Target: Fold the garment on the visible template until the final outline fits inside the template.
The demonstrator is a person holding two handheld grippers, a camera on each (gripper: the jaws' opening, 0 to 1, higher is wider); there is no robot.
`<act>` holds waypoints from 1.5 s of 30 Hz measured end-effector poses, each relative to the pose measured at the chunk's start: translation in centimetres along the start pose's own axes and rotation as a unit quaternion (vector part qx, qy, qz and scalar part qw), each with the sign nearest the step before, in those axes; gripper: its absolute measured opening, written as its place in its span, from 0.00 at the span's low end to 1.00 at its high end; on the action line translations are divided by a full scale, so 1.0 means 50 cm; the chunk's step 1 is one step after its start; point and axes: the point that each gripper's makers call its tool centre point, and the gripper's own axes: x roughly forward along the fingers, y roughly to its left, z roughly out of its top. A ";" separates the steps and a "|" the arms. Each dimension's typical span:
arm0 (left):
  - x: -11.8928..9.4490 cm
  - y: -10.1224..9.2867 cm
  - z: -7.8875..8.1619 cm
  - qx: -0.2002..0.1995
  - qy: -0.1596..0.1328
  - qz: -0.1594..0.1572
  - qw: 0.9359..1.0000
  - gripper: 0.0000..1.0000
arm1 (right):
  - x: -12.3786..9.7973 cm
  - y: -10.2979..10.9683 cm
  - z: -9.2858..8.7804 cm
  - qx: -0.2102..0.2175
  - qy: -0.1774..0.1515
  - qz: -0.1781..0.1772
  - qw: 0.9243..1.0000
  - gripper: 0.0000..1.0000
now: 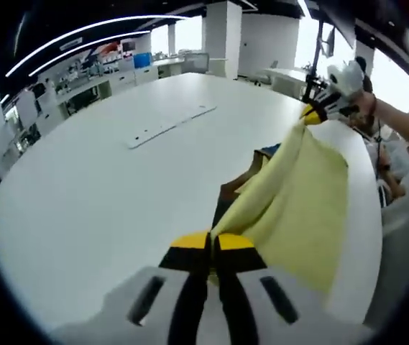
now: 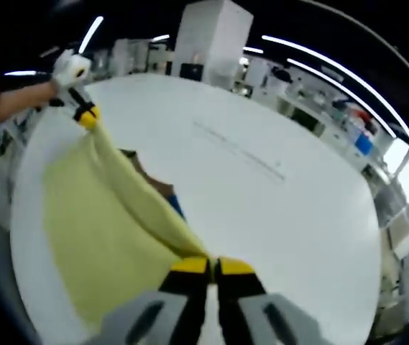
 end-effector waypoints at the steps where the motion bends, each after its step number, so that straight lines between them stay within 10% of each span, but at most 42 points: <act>1: 0.006 -0.001 -0.007 0.003 0.006 -0.002 1.000 0.00 | 0.009 -0.001 -0.005 -0.005 0.006 0.001 1.000 0.00; 17: 0.042 0.016 -0.047 0.002 0.030 0.008 1.000 0.05 | 0.059 0.006 -0.045 0.008 0.036 0.024 0.999 0.01; 29: 0.001 0.011 -0.034 0.044 -0.001 0.026 0.999 0.29 | 0.023 0.003 -0.016 0.028 -0.002 0.032 0.999 0.32; 45: -0.012 0.002 -0.056 0.077 -0.008 0.039 0.996 0.10 | 0.026 0.048 -0.039 -0.014 -0.003 0.059 0.998 0.25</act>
